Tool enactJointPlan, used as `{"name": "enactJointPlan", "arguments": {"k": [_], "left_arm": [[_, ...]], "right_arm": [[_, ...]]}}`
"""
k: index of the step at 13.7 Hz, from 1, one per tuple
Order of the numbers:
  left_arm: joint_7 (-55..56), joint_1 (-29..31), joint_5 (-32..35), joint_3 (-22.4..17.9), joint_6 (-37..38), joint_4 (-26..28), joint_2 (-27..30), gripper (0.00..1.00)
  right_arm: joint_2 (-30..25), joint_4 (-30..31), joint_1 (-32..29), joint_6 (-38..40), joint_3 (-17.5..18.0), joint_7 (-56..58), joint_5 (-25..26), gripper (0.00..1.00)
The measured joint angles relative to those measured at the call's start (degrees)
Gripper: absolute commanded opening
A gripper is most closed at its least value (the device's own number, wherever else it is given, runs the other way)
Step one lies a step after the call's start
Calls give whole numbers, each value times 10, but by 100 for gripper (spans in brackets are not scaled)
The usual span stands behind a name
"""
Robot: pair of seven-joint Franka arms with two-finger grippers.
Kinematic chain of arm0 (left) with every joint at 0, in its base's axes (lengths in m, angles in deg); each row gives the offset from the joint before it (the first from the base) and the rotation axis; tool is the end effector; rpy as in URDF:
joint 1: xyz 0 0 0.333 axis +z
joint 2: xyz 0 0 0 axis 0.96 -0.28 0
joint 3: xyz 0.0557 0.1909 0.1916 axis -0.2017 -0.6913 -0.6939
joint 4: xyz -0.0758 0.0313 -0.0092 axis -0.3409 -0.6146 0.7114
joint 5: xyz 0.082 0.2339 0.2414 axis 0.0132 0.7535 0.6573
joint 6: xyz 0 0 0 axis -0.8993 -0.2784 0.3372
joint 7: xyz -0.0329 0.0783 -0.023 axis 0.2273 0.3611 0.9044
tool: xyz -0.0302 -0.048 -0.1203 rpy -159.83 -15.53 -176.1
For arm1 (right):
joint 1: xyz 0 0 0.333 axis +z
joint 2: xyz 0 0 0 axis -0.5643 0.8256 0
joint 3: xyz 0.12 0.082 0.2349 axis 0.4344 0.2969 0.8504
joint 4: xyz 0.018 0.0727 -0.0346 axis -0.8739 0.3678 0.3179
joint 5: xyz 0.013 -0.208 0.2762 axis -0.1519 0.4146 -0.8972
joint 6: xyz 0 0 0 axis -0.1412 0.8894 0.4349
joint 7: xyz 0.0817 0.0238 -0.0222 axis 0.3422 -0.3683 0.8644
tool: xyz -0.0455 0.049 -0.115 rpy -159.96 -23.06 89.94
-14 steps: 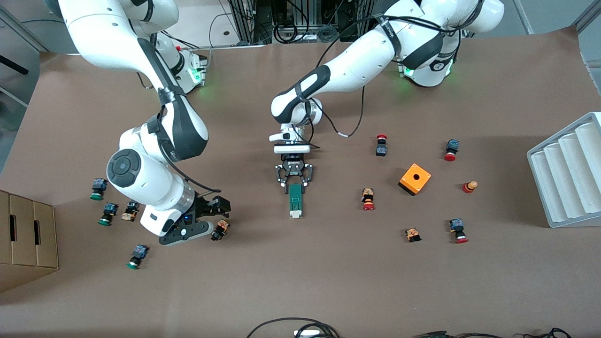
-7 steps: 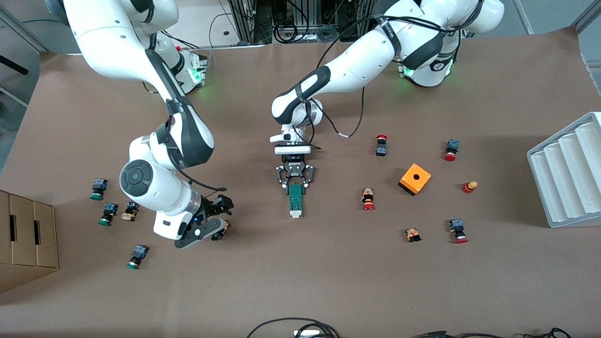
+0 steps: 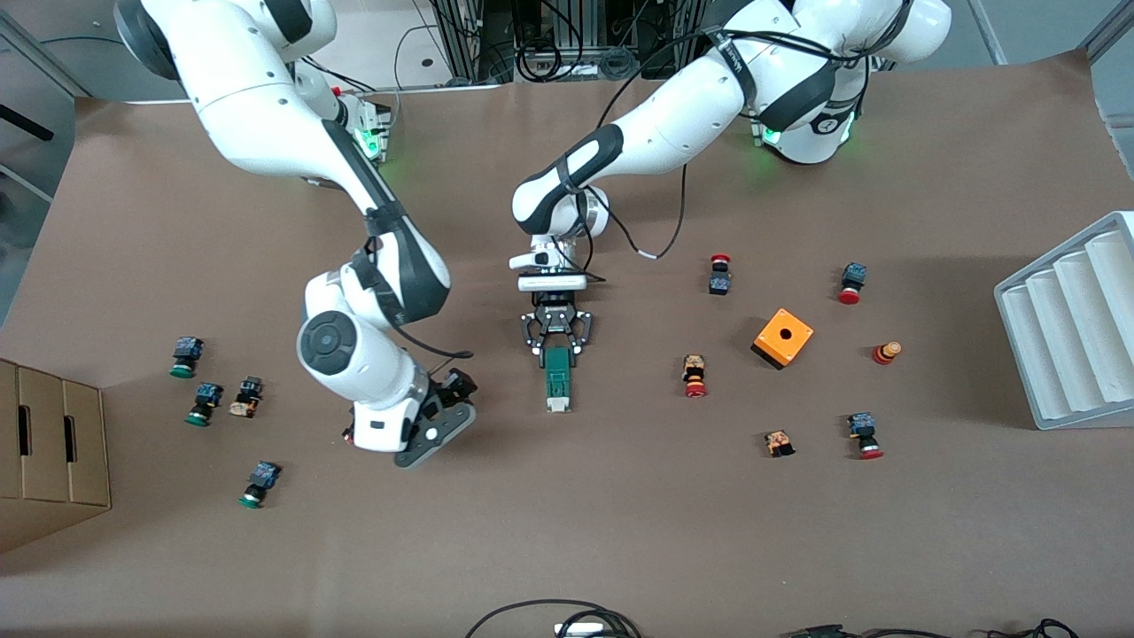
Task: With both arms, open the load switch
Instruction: 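Swing the right gripper across to the white lever of the switch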
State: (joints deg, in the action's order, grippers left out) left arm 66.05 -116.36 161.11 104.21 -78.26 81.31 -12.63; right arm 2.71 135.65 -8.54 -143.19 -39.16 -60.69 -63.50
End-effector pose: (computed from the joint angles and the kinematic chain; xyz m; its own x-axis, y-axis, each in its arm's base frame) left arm 0.3548 -0.5086 0.0695 0.3263 0.0143 0.9451 0.0192 -0.9998 0.0085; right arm 0.5910 0.2712 0.2677 0.7730 0.6171 0.1469 0.6304 -0.7731 -0.0696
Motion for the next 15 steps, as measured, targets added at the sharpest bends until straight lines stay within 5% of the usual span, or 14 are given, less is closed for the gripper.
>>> {"name": "enactJointPlan", "arguments": {"k": [8,15], "left_arm": [[0,0,0,0,0,0,0,61],[0,-1,0,0,1,0,0,61]], "right_arm": [[5,-36,39,-14,-2,130,0,99],[56,-74,150,-43,-74,137,1,99]]}}
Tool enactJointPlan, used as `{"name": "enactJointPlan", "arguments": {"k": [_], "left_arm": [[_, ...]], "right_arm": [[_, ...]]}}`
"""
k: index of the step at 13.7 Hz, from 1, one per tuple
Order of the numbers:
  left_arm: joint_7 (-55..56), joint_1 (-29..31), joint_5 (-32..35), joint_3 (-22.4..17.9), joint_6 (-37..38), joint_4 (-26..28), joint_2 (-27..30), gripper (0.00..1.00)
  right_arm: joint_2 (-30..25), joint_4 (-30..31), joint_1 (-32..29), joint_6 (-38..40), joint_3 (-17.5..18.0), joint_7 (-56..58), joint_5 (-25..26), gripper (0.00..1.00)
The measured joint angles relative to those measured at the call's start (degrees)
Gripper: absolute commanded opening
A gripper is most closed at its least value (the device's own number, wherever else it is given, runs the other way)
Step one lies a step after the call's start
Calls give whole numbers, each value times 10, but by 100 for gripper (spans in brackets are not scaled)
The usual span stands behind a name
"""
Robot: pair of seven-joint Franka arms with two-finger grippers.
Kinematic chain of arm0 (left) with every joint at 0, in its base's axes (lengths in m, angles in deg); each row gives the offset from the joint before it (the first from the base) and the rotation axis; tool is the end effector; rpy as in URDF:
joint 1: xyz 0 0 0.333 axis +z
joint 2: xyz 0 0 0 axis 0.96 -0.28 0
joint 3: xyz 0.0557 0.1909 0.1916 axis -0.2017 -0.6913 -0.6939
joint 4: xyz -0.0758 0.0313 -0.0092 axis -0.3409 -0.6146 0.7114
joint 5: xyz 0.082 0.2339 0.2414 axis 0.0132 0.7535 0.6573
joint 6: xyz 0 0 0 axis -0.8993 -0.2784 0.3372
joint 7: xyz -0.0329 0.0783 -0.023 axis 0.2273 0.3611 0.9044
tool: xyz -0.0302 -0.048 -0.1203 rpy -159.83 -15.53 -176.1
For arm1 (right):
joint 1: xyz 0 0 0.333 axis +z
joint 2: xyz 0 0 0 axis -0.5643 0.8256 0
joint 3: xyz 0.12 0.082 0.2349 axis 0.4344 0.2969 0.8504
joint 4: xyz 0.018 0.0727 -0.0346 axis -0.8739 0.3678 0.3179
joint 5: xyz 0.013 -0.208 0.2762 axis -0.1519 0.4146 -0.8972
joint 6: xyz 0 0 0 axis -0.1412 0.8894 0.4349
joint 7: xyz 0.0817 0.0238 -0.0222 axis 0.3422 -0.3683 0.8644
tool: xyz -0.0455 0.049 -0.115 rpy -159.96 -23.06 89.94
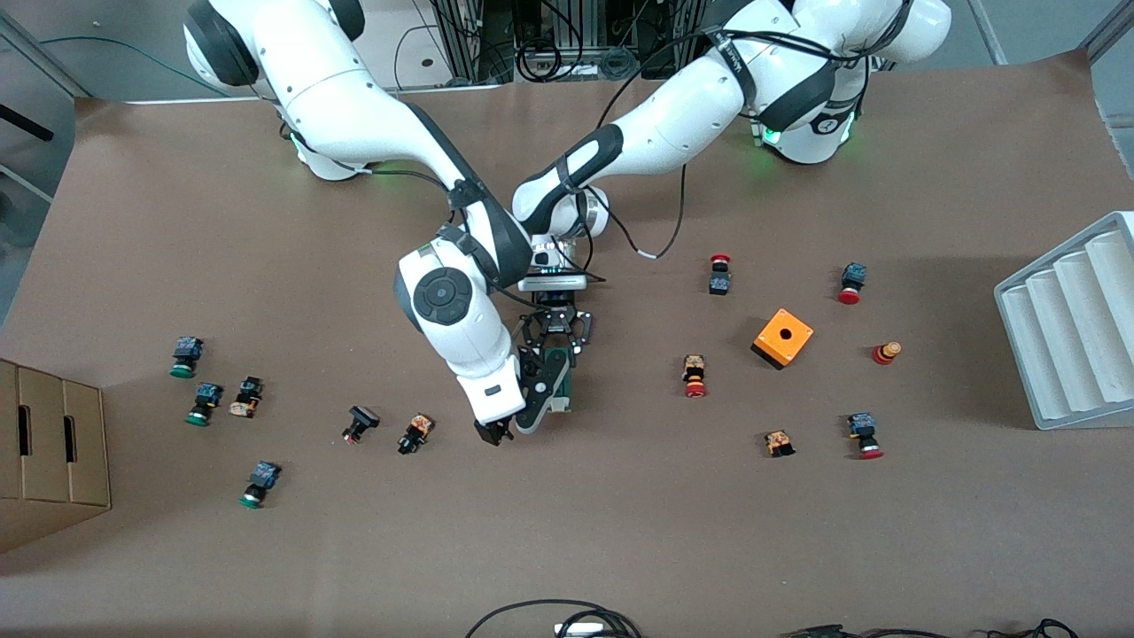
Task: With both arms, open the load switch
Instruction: 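Swing the right gripper across to the white lever of the switch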
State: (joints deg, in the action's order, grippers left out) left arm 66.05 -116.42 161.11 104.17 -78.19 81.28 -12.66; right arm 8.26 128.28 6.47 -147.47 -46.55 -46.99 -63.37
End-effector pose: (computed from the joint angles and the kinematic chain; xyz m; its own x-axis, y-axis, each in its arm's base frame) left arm 0.3547 -0.5086 0.0694 0.3251 0.0137 0.9456 0.0194 -0.9998 0.0079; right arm 0.5699 0.3767 0.2713 0.4400 0.8729 0.2110 0.8780 -0.4675 0.1031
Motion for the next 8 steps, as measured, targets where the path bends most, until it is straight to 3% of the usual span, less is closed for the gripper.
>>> {"name": "enactJointPlan", "arguments": {"k": [5,8], "left_arm": [[0,0,0,0,0,0,0,61],[0,0,0,0,0,0,0,61]], "right_arm": [[28,-25,16,0,-4,17,0,99],[56,-44,50,-2,-35,17,0,100]]}}
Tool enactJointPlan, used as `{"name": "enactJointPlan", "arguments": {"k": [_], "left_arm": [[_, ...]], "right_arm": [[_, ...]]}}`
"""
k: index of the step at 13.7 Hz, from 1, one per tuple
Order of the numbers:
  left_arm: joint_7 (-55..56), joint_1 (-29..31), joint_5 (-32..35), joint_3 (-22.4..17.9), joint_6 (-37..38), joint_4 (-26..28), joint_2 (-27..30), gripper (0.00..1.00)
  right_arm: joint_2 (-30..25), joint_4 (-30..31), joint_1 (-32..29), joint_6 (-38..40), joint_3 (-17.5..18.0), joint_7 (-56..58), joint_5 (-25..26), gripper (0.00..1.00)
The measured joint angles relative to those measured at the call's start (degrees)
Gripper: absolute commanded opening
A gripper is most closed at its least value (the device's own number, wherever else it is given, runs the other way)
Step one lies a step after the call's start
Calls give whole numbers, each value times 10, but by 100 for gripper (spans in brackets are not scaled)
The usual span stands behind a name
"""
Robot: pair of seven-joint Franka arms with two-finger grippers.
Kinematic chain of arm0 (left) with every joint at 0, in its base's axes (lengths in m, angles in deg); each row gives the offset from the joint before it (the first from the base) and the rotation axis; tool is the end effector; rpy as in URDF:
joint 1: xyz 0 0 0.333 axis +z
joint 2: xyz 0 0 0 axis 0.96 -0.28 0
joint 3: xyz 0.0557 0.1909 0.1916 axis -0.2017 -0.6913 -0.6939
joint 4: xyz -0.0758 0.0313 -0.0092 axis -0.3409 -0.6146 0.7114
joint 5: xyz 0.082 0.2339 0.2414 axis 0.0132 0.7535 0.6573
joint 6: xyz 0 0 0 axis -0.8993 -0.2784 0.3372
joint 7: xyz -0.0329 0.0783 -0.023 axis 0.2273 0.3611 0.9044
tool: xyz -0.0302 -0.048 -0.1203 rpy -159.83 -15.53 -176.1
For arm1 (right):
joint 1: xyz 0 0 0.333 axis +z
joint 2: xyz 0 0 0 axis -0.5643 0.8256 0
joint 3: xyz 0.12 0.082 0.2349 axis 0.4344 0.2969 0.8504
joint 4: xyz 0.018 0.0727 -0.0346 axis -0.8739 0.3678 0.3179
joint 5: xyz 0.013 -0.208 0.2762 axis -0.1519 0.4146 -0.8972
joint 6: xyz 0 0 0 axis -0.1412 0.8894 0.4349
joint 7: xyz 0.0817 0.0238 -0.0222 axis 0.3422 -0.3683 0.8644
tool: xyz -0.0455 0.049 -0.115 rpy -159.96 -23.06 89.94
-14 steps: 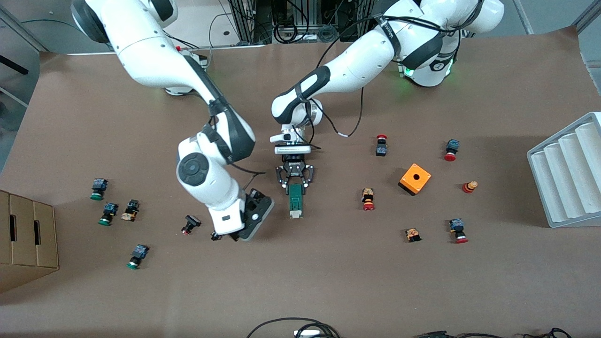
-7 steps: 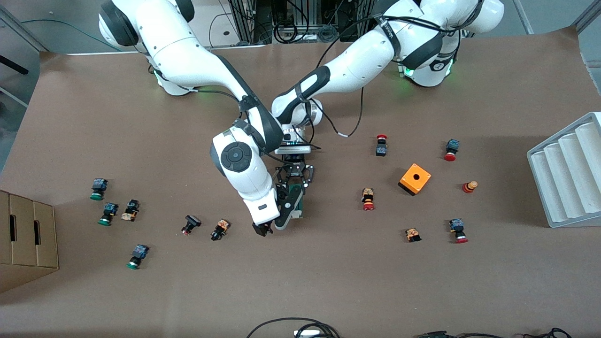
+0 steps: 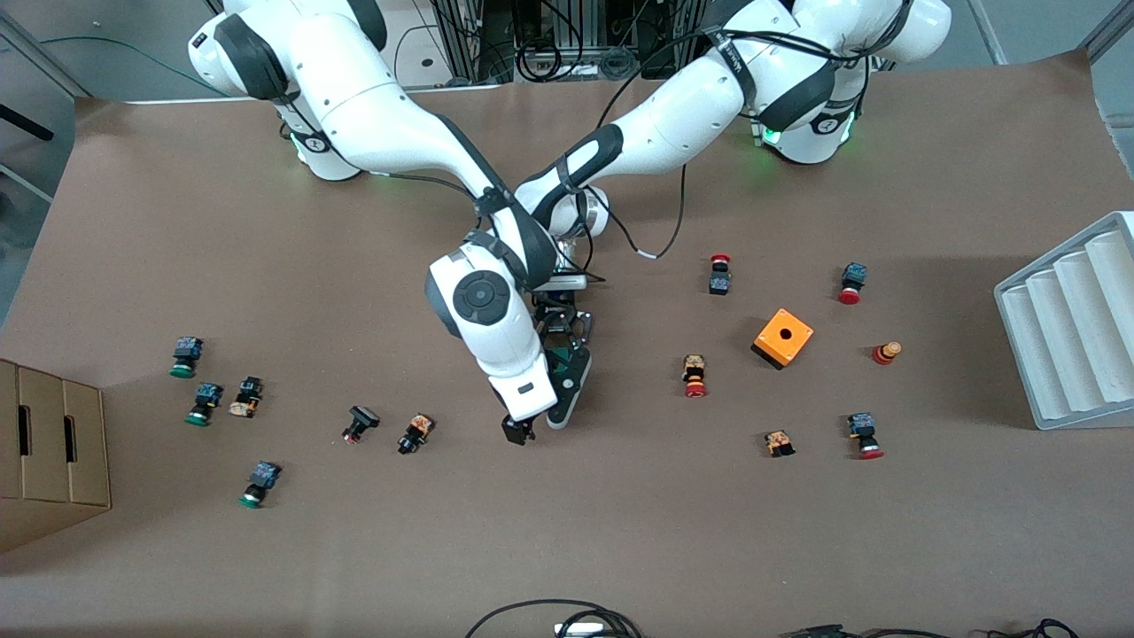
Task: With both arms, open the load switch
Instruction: 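Swing the right gripper across to the white lever of the switch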
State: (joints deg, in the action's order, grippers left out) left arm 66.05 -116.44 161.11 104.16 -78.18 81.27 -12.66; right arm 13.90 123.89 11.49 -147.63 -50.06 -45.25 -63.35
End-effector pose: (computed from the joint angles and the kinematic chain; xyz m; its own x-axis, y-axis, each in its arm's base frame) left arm 0.3547 -0.5087 0.0694 0.3248 0.0137 0.9457 0.0193 -0.9998 0.0079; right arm 0.5617 0.4071 0.2424 0.3613 0.9171 0.1684 0.9100 -0.3862 0.1509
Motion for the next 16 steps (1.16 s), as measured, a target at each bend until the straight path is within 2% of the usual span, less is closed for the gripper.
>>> {"name": "enactJointPlan", "arguments": {"k": [3,16], "left_arm": [[0,0,0,0,0,0,0,61],[0,0,0,0,0,0,0,61]], "right_arm": [[11,-7,18,0,-17,13,0,99],[34,-8,36,0,-21,52,0,99]]}}
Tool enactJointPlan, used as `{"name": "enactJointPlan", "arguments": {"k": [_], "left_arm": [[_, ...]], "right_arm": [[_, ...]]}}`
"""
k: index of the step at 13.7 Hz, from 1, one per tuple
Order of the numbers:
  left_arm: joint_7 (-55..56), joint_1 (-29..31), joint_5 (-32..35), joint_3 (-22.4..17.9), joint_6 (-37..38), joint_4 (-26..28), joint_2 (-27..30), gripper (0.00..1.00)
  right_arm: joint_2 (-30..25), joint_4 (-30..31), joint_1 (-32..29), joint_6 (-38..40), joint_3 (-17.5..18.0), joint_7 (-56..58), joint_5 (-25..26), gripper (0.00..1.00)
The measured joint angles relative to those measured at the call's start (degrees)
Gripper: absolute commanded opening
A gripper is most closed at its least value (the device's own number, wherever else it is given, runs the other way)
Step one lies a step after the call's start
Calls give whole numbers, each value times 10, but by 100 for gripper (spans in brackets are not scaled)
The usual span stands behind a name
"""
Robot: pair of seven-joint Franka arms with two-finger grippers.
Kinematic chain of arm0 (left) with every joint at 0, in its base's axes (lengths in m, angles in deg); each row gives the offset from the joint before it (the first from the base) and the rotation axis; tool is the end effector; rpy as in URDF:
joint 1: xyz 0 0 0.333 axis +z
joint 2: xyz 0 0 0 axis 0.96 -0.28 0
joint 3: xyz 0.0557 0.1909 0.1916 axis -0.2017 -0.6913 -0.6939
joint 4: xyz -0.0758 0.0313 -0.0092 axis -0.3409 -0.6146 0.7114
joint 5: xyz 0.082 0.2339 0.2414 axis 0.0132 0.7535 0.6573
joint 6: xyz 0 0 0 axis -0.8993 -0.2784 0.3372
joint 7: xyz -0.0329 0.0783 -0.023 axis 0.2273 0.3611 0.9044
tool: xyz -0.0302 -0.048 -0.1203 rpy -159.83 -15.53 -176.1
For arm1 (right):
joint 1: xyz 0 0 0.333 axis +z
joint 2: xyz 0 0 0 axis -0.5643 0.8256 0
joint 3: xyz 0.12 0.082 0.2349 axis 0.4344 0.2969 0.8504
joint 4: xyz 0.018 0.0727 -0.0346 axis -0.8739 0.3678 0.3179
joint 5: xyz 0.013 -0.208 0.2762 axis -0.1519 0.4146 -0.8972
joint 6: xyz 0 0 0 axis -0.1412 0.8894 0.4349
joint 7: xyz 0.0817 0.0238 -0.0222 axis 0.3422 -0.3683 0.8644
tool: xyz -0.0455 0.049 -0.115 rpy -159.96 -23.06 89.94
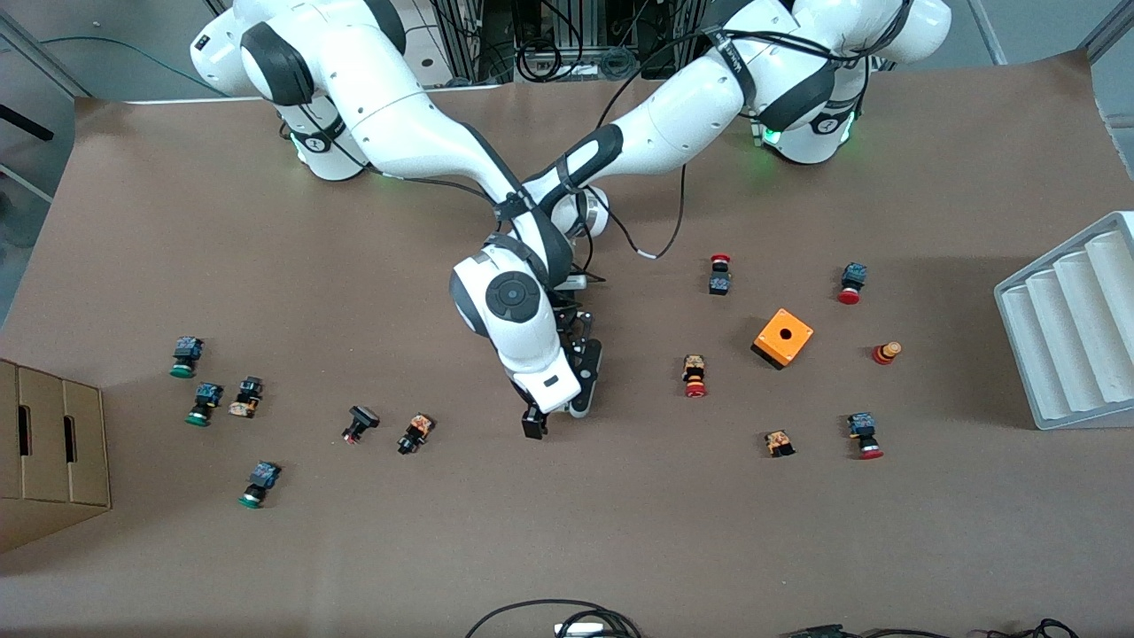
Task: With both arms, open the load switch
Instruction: 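Swing the right gripper across to the white lever of the switch, then close the right gripper on the white lever cap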
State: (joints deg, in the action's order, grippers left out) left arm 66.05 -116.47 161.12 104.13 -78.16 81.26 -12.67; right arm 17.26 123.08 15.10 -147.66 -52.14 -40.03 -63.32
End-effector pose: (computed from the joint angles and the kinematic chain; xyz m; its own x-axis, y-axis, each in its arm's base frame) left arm 0.3547 -0.5087 0.0694 0.3242 0.0133 0.9459 0.0192 -0.9998 0.0075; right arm 0.5457 0.4248 0.2121 0.2386 0.9658 0.1013 0.9519 -0.2533 0.1725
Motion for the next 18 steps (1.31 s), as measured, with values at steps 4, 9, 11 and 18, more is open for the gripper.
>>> {"name": "enactJointPlan", "arguments": {"k": [4,9,11,18], "left_arm": [[0,0,0,0,0,0,0,60],[0,0,0,0,0,0,0,59],[0,0,0,0,0,0,0,59],[0,0,0,0,0,0,0,59]], "right_arm": [[4,0,2,0,0,0,0,99],[20,-1,13,-14,0,-2,0,99],[23,-1,17,-16,0,-4,0,98],[23,-3,21,-18,0,-4,0,95]]}}
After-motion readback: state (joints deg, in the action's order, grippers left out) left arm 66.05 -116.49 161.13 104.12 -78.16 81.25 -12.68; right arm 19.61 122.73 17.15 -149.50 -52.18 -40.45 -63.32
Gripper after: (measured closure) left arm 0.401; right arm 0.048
